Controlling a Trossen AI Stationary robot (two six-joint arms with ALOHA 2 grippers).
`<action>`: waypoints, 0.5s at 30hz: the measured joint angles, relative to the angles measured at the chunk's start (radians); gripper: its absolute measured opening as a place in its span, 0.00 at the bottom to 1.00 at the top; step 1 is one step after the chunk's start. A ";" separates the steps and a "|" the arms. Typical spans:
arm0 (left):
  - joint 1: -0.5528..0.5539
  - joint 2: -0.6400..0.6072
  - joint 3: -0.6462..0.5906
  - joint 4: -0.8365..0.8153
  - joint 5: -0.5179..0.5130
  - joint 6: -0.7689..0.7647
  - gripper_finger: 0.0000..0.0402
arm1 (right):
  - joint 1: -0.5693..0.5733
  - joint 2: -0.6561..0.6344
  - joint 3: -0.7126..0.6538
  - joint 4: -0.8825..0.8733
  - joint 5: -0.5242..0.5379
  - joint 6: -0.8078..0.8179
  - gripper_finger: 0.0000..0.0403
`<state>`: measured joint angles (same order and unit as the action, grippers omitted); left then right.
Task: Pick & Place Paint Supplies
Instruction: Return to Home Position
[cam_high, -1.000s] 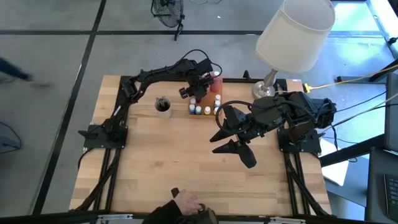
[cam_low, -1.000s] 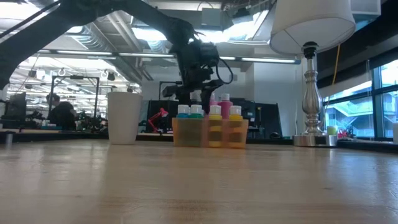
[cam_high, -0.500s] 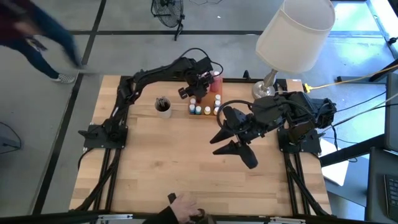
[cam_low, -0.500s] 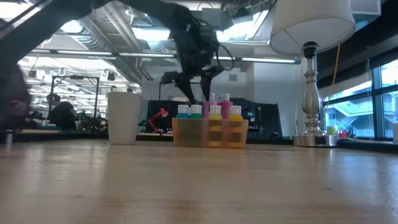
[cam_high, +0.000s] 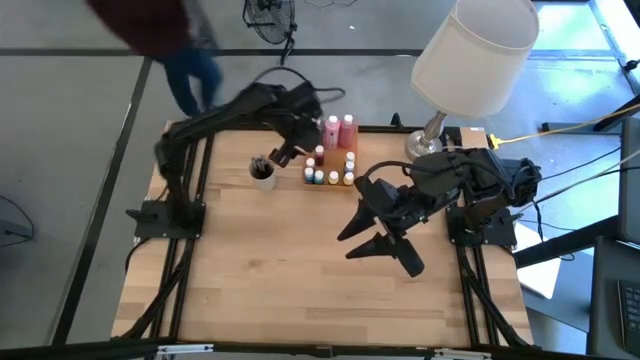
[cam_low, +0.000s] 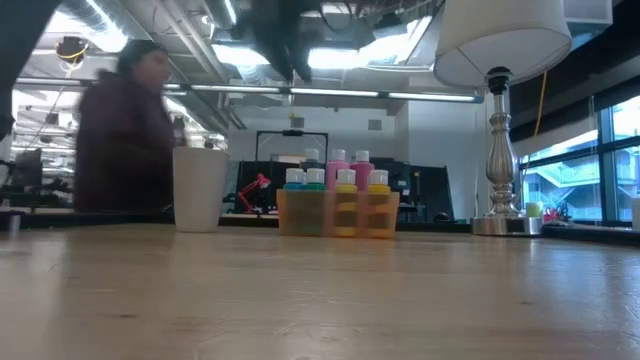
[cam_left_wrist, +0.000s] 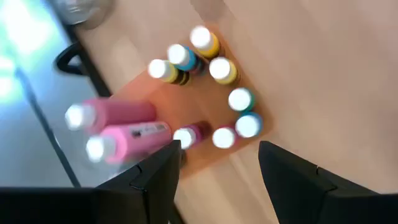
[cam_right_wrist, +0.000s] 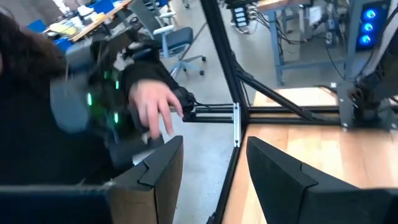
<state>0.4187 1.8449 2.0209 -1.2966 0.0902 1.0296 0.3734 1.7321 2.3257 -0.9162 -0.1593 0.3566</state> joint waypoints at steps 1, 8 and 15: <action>-0.006 -0.030 0.000 -0.009 0.005 -0.063 0.53 | 0.003 0.000 0.000 0.007 0.000 -0.010 0.45; -0.067 -0.218 0.000 -0.032 0.091 -0.507 0.53 | 0.021 0.000 0.000 0.004 -0.001 -0.073 0.45; -0.143 -0.332 0.000 -0.046 0.148 -0.979 0.53 | 0.022 0.000 0.000 -0.029 0.125 -0.130 0.45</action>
<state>0.2759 1.5133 2.0209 -1.3427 0.2385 0.0511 0.3953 1.7317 2.3257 -0.9447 -0.0345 0.2268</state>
